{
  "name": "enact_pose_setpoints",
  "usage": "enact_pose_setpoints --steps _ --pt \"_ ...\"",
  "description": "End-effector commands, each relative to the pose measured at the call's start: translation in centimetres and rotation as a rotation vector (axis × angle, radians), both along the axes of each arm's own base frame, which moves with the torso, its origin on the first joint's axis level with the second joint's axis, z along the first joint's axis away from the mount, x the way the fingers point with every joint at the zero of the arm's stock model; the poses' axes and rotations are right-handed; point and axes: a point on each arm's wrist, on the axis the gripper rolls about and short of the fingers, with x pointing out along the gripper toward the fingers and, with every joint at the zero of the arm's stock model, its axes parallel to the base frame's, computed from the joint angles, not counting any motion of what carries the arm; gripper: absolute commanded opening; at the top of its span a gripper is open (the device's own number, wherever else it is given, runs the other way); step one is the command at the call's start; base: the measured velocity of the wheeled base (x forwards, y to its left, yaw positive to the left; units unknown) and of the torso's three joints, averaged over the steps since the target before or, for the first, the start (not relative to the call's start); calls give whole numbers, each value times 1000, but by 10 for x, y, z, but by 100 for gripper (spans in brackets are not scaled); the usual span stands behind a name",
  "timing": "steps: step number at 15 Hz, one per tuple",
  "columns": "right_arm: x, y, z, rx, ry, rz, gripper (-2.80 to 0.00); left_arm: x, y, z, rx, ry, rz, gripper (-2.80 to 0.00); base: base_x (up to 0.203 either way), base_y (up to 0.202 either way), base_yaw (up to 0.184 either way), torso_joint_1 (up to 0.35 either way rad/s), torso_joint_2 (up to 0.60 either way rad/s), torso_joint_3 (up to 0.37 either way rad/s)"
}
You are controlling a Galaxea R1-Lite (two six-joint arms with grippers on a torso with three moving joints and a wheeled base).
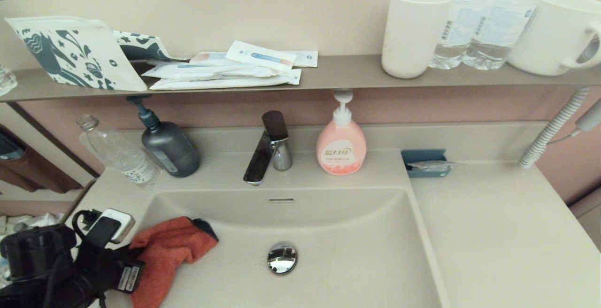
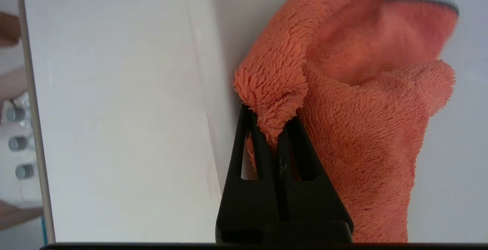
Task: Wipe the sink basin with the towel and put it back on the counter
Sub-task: Wipe the sink
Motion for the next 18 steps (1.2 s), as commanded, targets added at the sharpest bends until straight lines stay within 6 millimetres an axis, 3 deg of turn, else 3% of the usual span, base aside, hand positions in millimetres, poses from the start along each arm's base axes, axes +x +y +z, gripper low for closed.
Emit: enact_pose_setpoints --steps 1,7,15,18 --pt "0 0 0 -1 1 1 -280 -6 0 0 5 3 11 -280 0 0 0 0 0 0" --pt "0 0 0 -1 1 1 -280 -10 6 2 5 -5 46 -280 0 0 0 0 0 0" --pt "0 0 0 -1 1 1 -280 1 7 -30 -40 162 42 -280 0 0 0 0 0 0" --pt "0 0 0 -1 1 1 -280 14 -7 -33 -117 143 21 -280 0 0 0 0 0 0"
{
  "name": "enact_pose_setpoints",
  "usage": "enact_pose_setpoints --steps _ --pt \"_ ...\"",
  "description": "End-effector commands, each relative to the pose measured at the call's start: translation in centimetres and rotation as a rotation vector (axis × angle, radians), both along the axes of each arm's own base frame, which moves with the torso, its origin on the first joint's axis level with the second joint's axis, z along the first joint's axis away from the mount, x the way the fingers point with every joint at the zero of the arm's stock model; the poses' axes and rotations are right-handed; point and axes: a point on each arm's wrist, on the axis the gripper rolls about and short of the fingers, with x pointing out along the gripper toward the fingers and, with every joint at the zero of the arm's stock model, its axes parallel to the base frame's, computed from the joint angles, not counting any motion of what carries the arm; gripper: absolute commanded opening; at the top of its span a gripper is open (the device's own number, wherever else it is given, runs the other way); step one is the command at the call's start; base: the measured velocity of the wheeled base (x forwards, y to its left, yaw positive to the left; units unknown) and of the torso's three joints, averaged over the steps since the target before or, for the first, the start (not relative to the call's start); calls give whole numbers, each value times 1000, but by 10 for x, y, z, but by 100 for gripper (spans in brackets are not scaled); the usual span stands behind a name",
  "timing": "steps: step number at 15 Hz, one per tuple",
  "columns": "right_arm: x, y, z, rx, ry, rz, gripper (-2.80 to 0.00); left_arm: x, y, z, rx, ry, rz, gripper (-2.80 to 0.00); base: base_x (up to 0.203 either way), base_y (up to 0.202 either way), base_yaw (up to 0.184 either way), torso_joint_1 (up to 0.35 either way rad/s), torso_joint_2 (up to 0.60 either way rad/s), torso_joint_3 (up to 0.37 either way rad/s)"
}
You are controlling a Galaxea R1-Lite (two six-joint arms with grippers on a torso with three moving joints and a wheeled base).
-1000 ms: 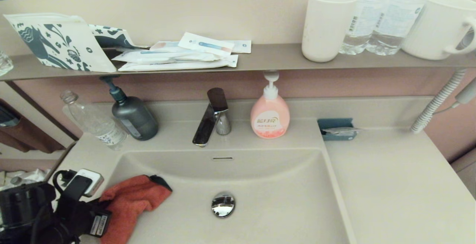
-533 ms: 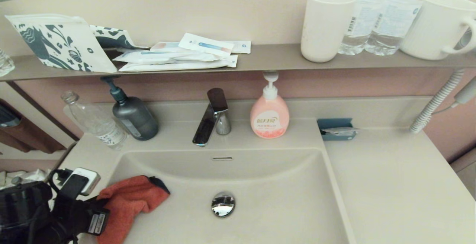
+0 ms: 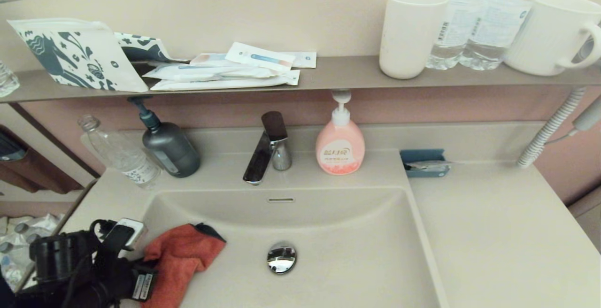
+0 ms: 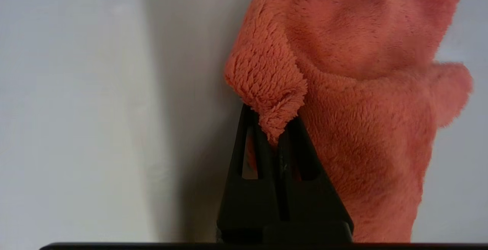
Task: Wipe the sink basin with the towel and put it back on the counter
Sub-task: Wipe the sink
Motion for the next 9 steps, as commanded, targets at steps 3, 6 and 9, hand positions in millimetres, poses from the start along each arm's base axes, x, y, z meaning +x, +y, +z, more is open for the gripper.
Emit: enact_pose_setpoints --steps 3,6,9 --pt "0 0 0 -1 0 1 -280 18 -23 0 -36 -38 -43 -280 0 0 0 0 0 0" --pt "0 0 0 -1 1 1 -280 28 -37 -2 -68 -48 -60 -280 0 0 0 0 0 0" --pt "0 0 0 -1 1 1 -280 38 -38 -2 -81 -69 -54 -280 0 0 0 0 0 0"
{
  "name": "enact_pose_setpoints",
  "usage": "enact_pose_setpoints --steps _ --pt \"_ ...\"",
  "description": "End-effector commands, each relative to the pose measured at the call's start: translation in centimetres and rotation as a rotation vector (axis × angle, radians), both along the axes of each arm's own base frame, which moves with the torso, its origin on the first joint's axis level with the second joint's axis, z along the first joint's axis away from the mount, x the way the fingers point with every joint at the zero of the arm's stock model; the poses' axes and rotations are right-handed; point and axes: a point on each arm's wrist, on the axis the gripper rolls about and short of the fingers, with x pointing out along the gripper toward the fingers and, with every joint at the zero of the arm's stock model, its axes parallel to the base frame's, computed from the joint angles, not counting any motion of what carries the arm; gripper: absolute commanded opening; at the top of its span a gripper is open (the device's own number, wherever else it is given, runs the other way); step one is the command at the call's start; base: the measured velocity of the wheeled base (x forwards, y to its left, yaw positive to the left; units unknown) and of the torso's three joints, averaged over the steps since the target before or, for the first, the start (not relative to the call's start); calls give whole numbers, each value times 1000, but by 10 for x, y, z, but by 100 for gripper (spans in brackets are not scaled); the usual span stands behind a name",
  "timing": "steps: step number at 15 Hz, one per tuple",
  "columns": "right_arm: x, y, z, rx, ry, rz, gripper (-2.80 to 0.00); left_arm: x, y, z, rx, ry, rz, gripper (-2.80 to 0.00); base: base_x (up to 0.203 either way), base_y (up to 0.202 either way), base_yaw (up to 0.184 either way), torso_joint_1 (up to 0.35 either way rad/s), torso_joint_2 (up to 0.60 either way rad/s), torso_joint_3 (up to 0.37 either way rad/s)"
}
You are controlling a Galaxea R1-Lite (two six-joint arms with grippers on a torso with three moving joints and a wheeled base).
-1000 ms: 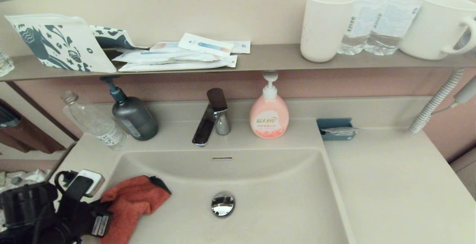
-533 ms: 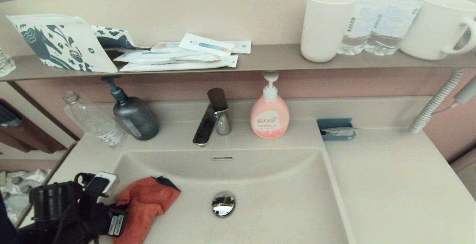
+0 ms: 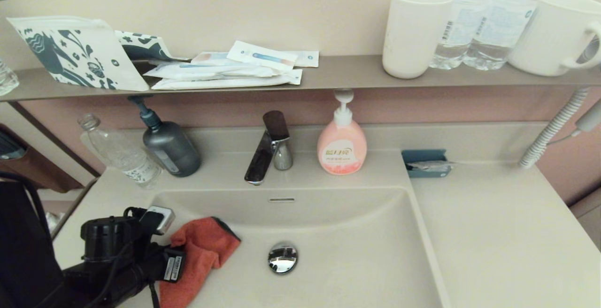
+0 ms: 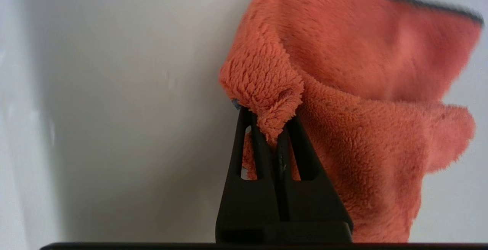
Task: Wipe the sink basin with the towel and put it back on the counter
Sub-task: Wipe the sink
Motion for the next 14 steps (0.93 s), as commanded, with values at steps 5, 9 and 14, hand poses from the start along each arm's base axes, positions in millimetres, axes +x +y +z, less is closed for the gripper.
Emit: enact_pose_setpoints --steps 5,9,14 --pt "0 0 0 0 1 1 -280 24 -1 17 -8 -124 19 -280 0 0 0 0 0 0" --pt "0 0 0 0 1 1 -280 25 5 42 65 -226 18 -280 0 0 0 0 0 0" --pt "0 0 0 0 1 1 -280 36 5 71 63 -363 75 -280 0 0 0 0 0 0"
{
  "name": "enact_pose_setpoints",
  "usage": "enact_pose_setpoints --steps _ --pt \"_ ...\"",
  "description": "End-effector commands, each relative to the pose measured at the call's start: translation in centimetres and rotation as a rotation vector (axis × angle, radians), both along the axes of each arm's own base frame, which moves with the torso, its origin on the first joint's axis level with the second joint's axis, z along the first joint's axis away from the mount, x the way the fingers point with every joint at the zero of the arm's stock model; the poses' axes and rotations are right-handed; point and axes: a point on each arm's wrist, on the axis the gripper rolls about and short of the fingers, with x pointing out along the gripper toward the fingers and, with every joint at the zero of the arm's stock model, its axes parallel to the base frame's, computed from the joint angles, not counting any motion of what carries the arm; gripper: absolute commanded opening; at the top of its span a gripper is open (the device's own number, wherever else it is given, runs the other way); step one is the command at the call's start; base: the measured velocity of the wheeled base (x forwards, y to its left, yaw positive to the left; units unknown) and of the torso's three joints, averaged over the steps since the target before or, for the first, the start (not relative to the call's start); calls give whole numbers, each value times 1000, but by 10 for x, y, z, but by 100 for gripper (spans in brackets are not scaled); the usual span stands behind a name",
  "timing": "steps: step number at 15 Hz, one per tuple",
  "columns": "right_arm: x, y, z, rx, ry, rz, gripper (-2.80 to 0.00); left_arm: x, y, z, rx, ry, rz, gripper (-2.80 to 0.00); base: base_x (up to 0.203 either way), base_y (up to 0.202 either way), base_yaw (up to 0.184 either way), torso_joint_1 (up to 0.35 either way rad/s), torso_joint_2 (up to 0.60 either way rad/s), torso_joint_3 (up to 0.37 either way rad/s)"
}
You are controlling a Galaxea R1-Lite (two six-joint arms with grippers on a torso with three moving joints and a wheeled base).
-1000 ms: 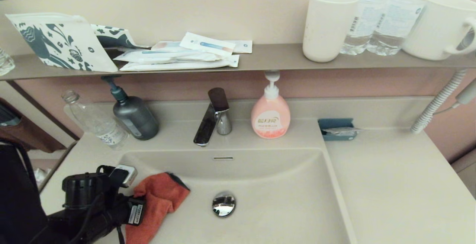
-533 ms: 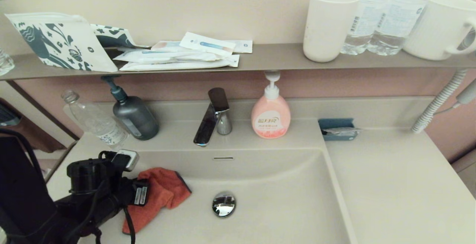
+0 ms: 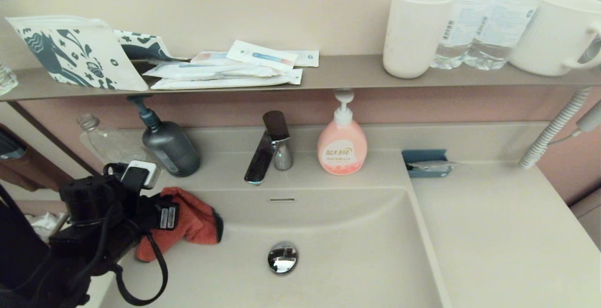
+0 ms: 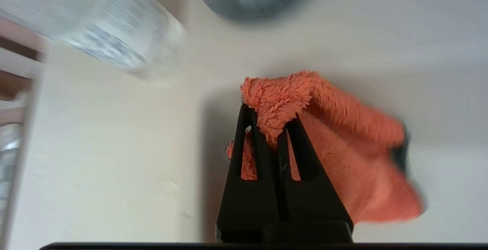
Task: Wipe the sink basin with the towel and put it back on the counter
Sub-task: Wipe the sink
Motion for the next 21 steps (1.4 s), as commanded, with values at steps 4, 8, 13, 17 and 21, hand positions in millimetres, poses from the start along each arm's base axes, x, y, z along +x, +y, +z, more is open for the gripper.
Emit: enact_pose_setpoints --steps 4,8,13,17,21 --pt "0 0 0 -1 1 1 -280 0 -19 27 -38 -123 14 -280 0 0 0 0 0 0" --pt "0 0 0 -1 1 1 -280 -3 -45 27 -85 -131 -9 -280 0 0 0 0 0 0" --pt "0 0 0 -1 1 1 -280 2 -73 30 -178 -164 -9 -280 0 0 0 0 0 0" --pt "0 0 0 -1 1 1 -280 16 -82 33 -227 -190 -5 -280 0 0 0 0 0 0" --pt "0 0 0 -1 0 1 -280 16 -99 39 -261 -216 -30 -280 0 0 0 0 0 0"
